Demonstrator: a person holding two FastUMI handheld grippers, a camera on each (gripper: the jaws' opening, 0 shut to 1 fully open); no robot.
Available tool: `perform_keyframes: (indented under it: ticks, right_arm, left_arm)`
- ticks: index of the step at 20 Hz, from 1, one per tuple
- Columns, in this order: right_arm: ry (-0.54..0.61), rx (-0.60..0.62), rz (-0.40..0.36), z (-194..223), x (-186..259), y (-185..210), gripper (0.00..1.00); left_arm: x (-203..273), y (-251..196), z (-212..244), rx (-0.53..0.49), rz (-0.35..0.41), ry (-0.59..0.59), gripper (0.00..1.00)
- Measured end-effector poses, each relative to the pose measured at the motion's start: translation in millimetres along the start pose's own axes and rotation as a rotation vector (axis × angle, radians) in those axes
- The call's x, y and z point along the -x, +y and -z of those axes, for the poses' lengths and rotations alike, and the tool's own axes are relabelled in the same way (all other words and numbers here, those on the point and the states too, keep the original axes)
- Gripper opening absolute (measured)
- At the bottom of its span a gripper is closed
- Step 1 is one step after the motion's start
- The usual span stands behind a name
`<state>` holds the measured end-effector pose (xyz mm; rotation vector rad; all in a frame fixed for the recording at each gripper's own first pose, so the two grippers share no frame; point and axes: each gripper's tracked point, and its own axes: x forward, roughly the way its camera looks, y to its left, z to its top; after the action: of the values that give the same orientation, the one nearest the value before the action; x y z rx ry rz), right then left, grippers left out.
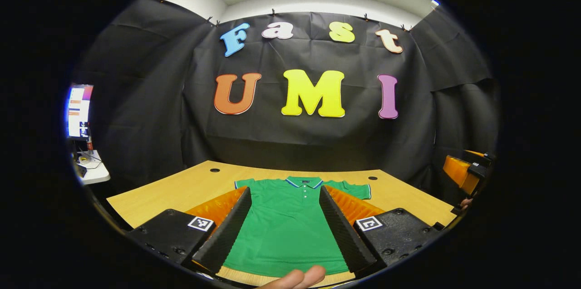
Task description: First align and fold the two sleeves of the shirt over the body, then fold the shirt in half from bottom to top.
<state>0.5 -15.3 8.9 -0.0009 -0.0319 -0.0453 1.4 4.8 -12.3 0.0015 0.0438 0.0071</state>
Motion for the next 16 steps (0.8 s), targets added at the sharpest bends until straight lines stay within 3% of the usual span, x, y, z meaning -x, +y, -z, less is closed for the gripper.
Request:
perform_keyframes:
  ticks: [8,16]
  right_arm:
    - [0.037,0.012,0.034,3,-55,-10,0.95]
    - [0.221,0.032,0.072,32,-186,-5,0.95]
  left_arm:
    - [-45,36,3,-0.034,-0.073,0.029,0.98]
    - [-111,51,-17,-0.056,-0.059,-0.028,0.98]
